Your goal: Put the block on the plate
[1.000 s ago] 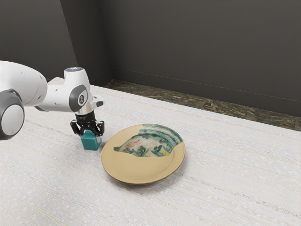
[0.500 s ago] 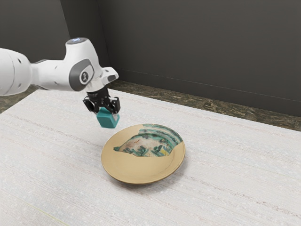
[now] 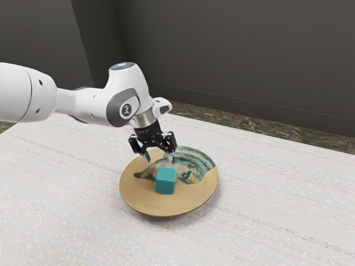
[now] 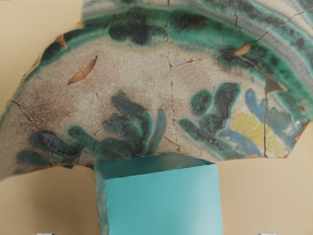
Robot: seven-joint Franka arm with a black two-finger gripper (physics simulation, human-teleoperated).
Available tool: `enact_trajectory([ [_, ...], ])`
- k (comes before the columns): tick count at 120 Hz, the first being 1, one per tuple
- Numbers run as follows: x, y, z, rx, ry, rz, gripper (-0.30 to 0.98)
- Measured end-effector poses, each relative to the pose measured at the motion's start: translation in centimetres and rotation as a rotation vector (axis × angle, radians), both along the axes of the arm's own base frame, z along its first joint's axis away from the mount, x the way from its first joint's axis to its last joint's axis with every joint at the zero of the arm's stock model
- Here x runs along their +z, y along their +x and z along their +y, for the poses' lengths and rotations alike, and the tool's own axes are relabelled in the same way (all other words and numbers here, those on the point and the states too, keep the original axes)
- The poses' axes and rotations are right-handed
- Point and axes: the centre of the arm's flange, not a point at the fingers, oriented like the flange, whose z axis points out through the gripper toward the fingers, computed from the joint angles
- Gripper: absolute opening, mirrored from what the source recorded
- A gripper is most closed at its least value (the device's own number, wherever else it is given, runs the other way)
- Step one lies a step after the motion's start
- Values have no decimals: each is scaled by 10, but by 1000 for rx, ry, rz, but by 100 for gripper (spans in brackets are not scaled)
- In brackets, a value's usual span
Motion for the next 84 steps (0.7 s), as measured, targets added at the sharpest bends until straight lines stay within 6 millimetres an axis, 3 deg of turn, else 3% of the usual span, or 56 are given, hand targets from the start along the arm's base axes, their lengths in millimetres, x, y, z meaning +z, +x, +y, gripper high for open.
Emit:
enact_trajectory([
  [31, 41, -1, -17, 35, -1, -65, 64],
  [40, 50, 2, -11, 35, 20, -78, 65],
  [58, 93, 6, 16, 8, 119, -102, 67],
  [84, 160, -24, 22, -63, 228, -106, 68],
])
